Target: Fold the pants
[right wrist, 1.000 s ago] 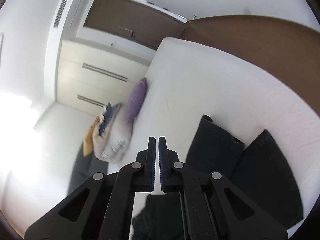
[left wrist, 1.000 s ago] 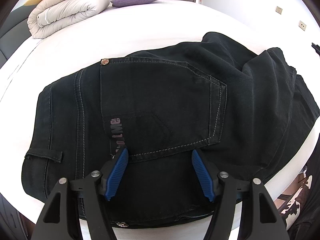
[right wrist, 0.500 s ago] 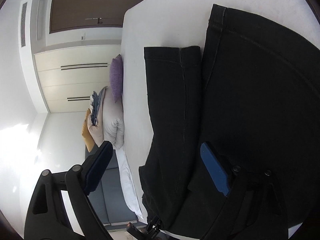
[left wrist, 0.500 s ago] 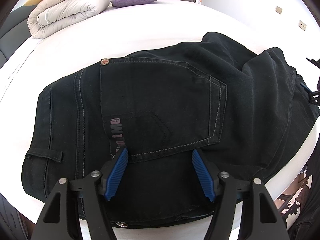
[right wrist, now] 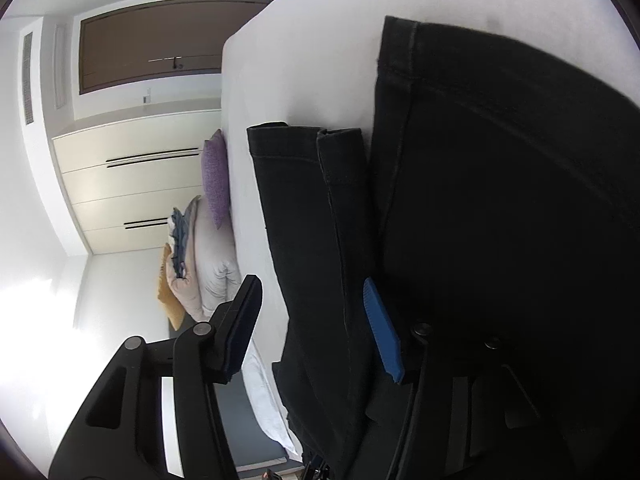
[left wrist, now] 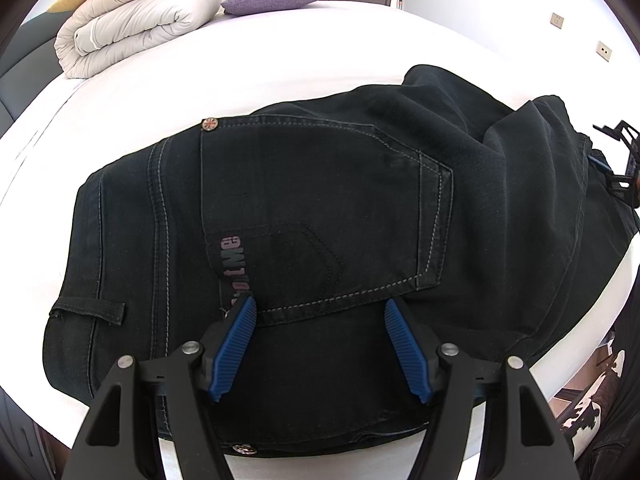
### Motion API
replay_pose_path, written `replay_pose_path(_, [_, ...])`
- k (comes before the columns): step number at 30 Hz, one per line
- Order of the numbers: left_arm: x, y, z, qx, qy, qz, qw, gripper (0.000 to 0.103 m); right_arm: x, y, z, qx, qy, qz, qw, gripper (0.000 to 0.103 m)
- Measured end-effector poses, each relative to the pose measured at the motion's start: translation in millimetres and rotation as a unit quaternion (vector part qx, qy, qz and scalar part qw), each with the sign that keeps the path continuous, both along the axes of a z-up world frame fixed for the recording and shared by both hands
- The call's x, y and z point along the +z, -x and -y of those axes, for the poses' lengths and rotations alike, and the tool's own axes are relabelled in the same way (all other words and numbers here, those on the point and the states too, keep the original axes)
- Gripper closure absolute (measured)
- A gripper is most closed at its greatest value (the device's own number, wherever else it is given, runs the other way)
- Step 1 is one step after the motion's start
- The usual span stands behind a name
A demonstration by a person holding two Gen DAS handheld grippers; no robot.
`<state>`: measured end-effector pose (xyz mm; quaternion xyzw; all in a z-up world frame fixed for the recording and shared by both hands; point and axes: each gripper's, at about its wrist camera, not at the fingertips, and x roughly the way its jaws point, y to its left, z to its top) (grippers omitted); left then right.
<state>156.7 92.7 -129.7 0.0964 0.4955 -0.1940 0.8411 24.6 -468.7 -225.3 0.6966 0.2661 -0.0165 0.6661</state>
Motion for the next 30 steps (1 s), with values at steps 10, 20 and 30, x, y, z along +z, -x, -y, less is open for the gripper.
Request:
replay_pose_path(10, [0, -1, -1, -0.002, -0.001, 0.001, 1.0000, 0.034, 3, -37, -9, 0.005, 0.042, -0.017, 0.999, 0.050])
replay_pose_path(20, [0, 0, 0, -0.002, 0.001, 0.003, 1.0000, 0.034, -5, -63, -15, -0.002, 0.015, 0.055, 0.998, 0.070])
replay_pose_path(30, [-1, 0, -1, -0.003, 0.000, 0.003, 1.0000, 0.033, -2, -78, -30, -0.012, 0.028, 0.092, 0.995, 0.080])
